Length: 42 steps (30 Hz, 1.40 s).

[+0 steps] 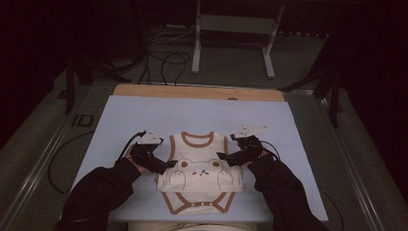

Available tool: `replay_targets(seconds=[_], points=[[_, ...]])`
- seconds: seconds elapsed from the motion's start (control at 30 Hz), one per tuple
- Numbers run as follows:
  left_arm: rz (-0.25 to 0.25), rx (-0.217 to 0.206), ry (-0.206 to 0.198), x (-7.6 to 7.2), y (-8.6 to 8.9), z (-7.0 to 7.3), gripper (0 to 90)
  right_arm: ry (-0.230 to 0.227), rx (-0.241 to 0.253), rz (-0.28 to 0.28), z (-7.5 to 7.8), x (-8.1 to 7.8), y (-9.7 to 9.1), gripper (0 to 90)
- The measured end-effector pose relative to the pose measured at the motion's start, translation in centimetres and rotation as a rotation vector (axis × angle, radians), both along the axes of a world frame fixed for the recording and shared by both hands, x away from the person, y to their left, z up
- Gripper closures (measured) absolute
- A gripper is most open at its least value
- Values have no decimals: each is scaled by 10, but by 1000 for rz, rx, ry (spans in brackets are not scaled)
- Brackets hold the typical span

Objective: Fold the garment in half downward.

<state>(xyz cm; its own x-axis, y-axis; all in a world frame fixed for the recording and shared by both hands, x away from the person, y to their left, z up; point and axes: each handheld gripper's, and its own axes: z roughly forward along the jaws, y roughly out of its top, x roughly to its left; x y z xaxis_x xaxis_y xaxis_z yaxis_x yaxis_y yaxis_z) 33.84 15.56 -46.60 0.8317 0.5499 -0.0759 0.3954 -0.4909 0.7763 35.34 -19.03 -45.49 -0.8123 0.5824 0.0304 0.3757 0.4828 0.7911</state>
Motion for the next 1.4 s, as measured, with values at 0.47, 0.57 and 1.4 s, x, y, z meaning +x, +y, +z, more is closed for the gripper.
replay_targets(seconds=[0.47, 0.57, 1.4], points=[[-33, 23, 0, 29, -5, -6, 4, 16, -35, -9, -13, 30, 6, 124], [-38, 35, -8, 34, -7, -10, 4, 31, -33, -19, -17, 35, 6, 136], [-33, 85, 63, 70, -4, -26, 4, 125, -81, 19, -37, 74, 11, 136]])
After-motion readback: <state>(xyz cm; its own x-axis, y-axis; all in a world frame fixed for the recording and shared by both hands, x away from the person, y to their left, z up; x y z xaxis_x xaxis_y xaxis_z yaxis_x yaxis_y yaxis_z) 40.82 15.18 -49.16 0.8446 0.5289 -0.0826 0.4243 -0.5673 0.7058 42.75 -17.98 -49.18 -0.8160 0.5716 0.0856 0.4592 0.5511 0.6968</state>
